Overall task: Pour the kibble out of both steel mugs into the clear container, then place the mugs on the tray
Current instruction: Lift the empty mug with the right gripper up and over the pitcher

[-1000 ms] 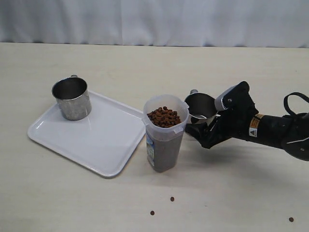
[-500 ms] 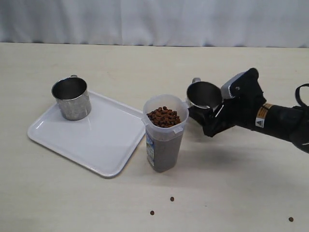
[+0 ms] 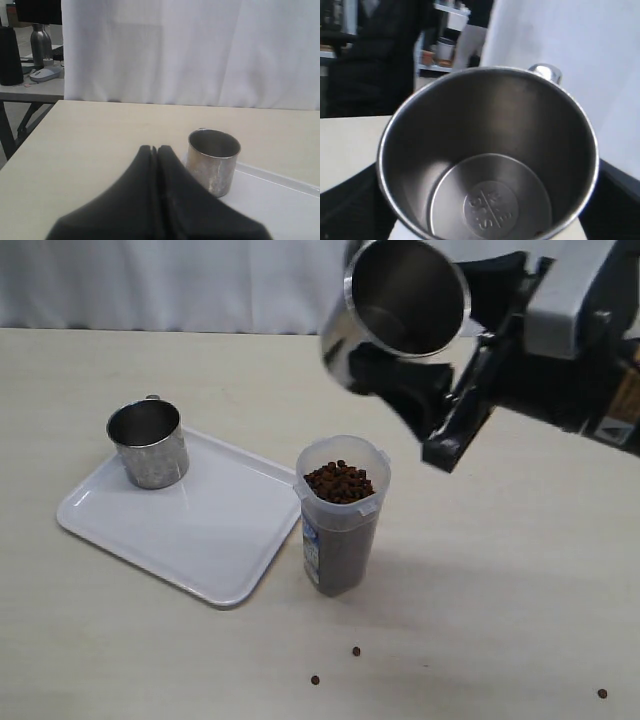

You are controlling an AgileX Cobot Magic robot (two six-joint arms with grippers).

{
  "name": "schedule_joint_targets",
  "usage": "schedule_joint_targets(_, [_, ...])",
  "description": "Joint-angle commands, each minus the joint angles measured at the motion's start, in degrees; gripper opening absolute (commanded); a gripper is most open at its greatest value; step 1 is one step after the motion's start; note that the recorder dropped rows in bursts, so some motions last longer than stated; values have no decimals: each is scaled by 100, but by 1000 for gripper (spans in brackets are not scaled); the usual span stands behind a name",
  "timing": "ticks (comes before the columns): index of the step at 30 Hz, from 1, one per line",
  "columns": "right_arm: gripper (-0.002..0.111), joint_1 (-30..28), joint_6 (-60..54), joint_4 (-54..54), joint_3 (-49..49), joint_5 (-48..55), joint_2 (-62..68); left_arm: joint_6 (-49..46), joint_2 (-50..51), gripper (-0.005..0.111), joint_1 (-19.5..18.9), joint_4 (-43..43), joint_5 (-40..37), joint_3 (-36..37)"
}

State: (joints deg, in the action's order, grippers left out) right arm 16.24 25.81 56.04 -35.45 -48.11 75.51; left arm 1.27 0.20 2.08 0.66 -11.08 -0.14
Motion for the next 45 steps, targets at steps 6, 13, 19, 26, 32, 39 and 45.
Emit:
schedule_joint_targets(6, [5, 2556, 126, -321, -1413, 1637, 1183, 0, -20, 0, -7, 0, 25, 14])
schedule_joint_targets(13, [5, 2859, 147, -452, -2624, 1676, 2702, 0, -20, 0, -7, 0, 25, 14])
schedule_joint_targets(19, [5, 2859, 689, -391, -3375, 1683, 3474, 0, -20, 0, -7, 0, 67, 14])
schedule_joint_targets(26, [5, 2963, 814, -437, -3387, 1763, 3844, 0, -20, 0, -7, 0, 67, 14])
schedule_joint_targets(32, [5, 3249, 786, -532, -3387, 2301, 3860, 0, -20, 0, -7, 0, 67, 14])
schedule_joint_targets(39, [5, 2913, 385, -572, -3387, 1983, 3625, 0, -20, 0, -7, 0, 67, 14])
schedule_joint_targets(45, [4, 1321, 2534, 2148, -3751, 68, 3241, 0, -20, 0, -7, 0, 67, 14])
